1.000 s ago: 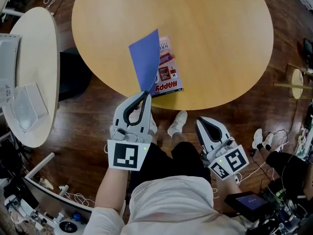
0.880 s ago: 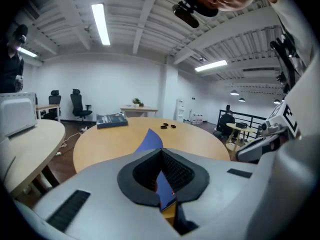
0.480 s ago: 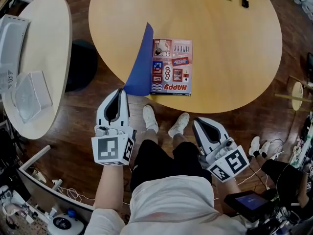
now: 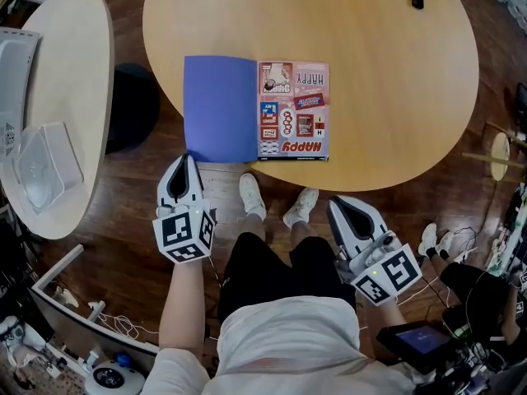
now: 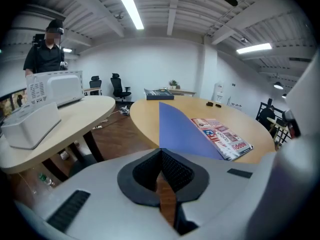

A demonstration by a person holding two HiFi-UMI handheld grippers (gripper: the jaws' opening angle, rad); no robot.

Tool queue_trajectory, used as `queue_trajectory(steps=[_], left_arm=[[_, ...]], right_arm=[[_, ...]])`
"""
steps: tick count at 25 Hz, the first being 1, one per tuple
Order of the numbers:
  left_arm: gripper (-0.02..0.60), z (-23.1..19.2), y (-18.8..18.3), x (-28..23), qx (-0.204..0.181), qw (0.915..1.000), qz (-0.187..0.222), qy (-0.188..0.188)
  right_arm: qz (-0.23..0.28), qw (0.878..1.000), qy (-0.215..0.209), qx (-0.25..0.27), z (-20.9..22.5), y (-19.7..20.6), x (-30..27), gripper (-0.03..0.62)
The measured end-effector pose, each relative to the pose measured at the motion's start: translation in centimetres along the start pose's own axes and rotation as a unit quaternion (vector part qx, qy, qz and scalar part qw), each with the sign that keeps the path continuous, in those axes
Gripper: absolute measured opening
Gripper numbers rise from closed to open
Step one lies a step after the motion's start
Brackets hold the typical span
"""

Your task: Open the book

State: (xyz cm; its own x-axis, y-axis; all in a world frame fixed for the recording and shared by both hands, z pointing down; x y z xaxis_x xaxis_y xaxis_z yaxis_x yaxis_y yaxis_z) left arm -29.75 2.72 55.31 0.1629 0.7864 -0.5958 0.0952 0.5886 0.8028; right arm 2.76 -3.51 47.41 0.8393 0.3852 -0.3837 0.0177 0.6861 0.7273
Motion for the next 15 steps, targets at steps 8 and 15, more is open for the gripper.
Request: queue_trajectory(steps=[8, 15], left_arm=[[0.011, -0.8, 3.1, -1.6, 0.015, 0.9995, -0.028, -0.002], [0.012, -0.9, 3.8, -2.3, 0.052, 0.9974, -0.048, 0.012]], right_arm=[[-0.004, 1.000, 0.010, -0.001, 0.3, 0.6, -0.8, 0.003], [-0.004, 1.000, 0.013, -0.001, 0.0, 0.7, -0.6, 0.003]])
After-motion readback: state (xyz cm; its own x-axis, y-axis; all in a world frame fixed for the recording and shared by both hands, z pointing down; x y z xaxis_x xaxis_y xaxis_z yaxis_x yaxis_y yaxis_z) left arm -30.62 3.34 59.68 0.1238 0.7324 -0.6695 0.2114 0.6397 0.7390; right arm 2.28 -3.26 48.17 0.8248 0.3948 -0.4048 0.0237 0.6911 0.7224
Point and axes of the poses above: the fingertips, and each gripper's own axes: x backward along the fingers, z to its right, y out of its underside, the point moved 8 cm from there along x, backward along the fingers, and after that the axes turned 6 degrees about -x, right-handed, at the moved point
